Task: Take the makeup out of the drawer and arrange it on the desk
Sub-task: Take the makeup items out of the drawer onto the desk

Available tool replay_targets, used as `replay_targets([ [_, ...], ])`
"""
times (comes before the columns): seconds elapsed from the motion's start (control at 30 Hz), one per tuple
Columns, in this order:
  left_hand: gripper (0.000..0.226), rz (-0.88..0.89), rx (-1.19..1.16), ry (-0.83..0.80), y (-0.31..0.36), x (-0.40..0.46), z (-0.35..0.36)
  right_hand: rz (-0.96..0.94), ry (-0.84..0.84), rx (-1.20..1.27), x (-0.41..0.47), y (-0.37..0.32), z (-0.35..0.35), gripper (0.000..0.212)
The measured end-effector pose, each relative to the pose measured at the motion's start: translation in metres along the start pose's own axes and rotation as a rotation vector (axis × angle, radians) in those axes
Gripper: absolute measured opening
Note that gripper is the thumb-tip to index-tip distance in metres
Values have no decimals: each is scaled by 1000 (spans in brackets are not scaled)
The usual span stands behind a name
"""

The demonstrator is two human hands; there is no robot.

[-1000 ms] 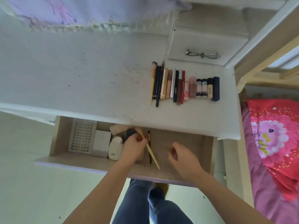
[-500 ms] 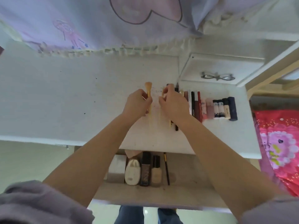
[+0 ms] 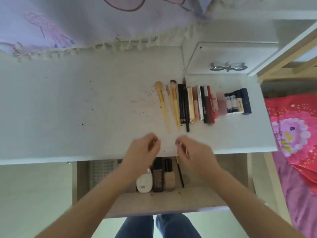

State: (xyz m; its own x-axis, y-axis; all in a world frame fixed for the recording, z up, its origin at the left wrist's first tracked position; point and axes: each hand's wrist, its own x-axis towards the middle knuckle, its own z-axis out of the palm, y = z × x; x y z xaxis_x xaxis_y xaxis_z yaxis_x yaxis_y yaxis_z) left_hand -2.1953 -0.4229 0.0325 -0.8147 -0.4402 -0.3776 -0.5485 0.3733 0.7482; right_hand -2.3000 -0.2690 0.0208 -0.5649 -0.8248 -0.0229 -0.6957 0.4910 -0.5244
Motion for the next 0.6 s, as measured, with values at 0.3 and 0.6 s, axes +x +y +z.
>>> replay_targets([
  [0.3, 30, -329, 513, -280, -48, -22, 139, 473, -438, -120, -57, 65, 113, 33],
  [0.6, 45, -298, 773, -235, -43, -11, 178, 539, -341, -243, -71, 115, 94, 28],
])
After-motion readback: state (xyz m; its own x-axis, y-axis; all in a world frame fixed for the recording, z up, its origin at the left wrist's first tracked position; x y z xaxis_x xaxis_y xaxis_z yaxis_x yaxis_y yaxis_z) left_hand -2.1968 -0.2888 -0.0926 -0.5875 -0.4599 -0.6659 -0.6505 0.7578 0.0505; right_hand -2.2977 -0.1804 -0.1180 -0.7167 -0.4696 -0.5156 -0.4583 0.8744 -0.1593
